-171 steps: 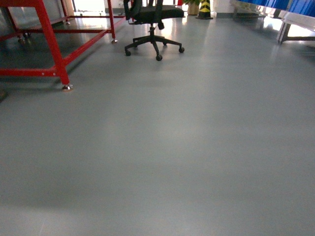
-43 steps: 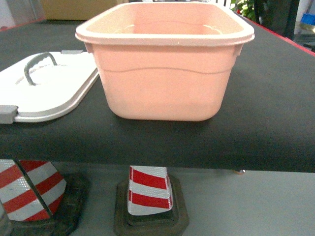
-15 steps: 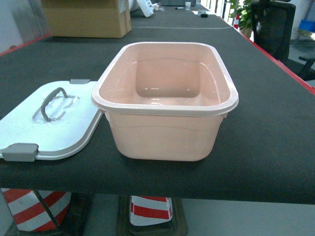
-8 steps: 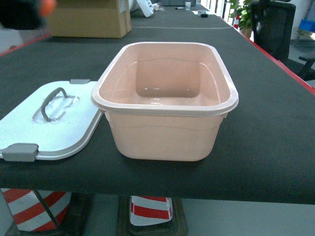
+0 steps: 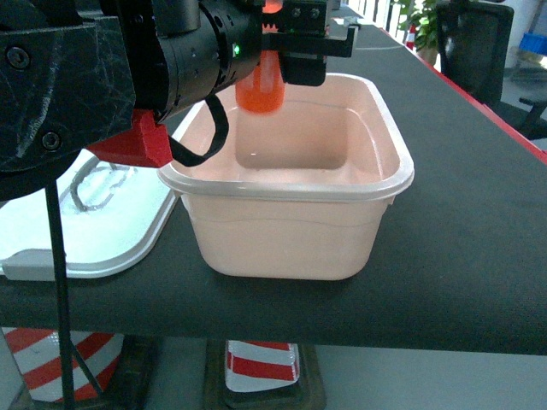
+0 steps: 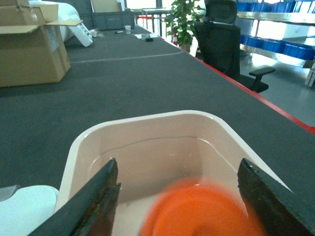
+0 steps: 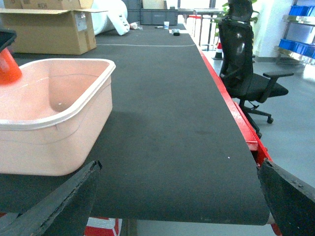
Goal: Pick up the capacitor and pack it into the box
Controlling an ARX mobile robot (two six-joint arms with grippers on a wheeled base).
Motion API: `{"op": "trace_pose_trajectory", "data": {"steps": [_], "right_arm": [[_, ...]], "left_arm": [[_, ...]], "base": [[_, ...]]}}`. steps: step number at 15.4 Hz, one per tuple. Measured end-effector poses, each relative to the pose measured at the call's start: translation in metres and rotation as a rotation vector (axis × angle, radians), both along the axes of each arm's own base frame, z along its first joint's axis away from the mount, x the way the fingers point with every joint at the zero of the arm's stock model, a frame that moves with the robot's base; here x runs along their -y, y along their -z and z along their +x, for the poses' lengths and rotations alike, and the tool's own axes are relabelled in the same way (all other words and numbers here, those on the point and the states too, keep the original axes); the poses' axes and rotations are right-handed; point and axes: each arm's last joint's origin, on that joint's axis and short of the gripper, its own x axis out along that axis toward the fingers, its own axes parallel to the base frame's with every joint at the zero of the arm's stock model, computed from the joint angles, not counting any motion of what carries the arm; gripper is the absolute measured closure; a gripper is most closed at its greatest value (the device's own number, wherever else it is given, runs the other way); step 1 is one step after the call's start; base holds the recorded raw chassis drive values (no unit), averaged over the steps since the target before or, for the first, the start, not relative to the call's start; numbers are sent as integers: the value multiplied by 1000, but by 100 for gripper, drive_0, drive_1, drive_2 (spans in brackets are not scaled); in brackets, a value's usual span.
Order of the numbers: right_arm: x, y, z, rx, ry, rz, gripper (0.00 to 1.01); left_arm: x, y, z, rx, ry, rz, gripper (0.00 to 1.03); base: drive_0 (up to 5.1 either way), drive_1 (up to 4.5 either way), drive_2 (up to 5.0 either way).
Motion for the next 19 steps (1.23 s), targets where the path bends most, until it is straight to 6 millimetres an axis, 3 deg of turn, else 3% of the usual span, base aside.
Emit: {"op": "trace_pose_trajectory", "data": {"steps": [2,3,7,9,10,12,15,16,19], "right_arm": [[0,0,0,1,0,0,3],[0,0,0,0,0,0,3],[0,0,0,1,0,0,3],[0,0,0,0,0,0,3],[0,0,0,0,0,0,3],[0,0,0,0,0,0,3],[0,0,0,0,0,0,3],[0,0,0,0,0,0,3],[0,0,0,0,0,0,3]], "left_arm": [[0,-1,0,3,-6,5,9],[-1,-1,0,6,-6,11,3],[-55,-12,-10,34,-68,-25,5],[-99,-22,-5,76,-169,-36,5],[-122,-18,-2,70,-228,-31,5],[-164,8,9,5,-329,-12,5],[-178,23,14,-33,-363,-4,5],[-190,44,23,-99,-384,5,5],[-194,95,58,-222,-380,59,5]], "base": [[0,0,0],[0,0,0],[0,0,0],[0,0,0],[0,0,0],[0,0,0],[0,0,0],[0,0,0],[0,0,0]]}}
